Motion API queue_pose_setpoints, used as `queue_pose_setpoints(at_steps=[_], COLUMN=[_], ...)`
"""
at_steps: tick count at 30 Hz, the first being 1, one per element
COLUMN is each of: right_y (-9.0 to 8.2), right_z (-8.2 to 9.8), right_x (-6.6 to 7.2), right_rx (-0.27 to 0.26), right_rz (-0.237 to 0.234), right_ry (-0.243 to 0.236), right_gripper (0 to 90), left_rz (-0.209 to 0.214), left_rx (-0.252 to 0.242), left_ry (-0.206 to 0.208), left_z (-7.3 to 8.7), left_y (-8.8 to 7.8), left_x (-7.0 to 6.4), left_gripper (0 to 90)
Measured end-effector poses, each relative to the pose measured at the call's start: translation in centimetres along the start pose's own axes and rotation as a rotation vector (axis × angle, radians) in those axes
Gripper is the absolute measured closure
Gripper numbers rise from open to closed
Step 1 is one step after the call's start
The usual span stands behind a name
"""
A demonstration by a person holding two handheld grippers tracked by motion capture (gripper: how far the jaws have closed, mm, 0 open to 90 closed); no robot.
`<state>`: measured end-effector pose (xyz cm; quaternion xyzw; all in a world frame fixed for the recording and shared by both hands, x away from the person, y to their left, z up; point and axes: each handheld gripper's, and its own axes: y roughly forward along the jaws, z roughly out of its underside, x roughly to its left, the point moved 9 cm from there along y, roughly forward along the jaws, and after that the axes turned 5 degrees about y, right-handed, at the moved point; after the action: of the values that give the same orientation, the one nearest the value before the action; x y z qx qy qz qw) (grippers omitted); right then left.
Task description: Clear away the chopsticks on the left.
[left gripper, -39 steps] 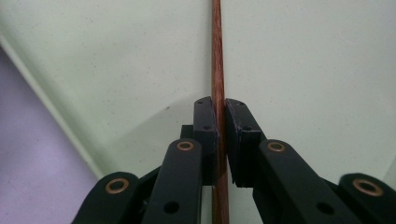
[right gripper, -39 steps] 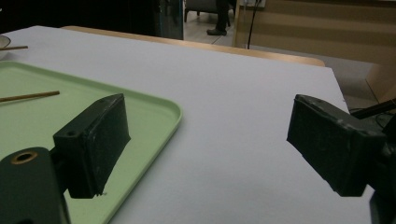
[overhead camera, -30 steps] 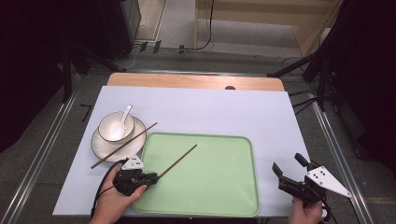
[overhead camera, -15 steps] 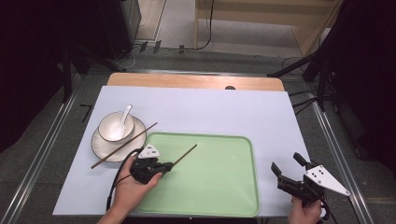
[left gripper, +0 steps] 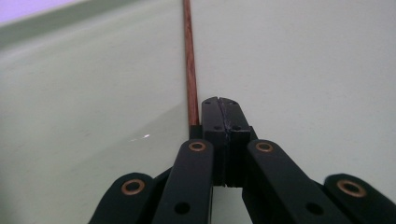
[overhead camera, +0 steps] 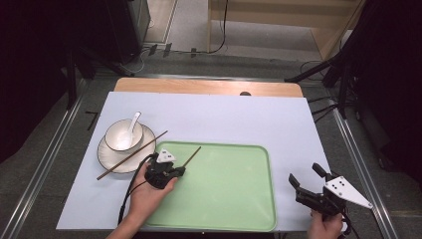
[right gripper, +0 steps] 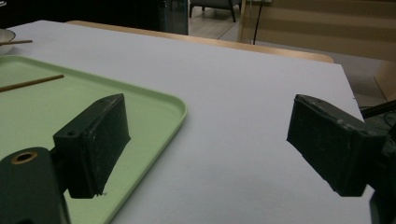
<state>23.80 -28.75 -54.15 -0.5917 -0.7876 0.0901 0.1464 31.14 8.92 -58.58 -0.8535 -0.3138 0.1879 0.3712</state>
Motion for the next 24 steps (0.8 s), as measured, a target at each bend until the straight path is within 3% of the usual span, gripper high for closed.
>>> queue_pose_setpoints(at_steps=[4, 8, 13, 17, 19, 24], right_y=[0.0, 0.1, -0.1, -0.1, -0.1, 0.0], right_z=[0.0, 0.0, 0.1, 0.1, 0.0, 0.0], right_x=[0.1, 0.0, -0.1, -0.1, -0.1, 0.0], right_rx=[0.003, 0.004, 0.003, 0.003, 0.002, 0.003], right_rz=[0.000, -0.001, 0.000, 0.001, 0.001, 0.000], right_ry=[-0.003, -0.002, 0.001, 0.007, 0.004, 0.004], right_gripper=[12.7, 12.7, 12.7, 12.7, 12.7, 12.7], left_rz=[-0.002, -0.046, -0.050, -0.054, -0.033, -0.053], left_rx=[0.002, 0.011, 0.007, 0.004, -0.001, 0.003], left_ry=[-0.030, -0.014, -0.079, -0.096, -0.101, -0.057], left_z=[0.3, 0.6, 1.5, 2.4, 2.6, 2.6], left_y=[-0.4, -0.9, -2.0, -2.9, -3.1, -3.1], left_x=[0.8, 1.4, 3.2, 4.1, 4.1, 3.7], left_gripper=[90.0, 90.0, 90.0, 90.0, 90.0, 90.0])
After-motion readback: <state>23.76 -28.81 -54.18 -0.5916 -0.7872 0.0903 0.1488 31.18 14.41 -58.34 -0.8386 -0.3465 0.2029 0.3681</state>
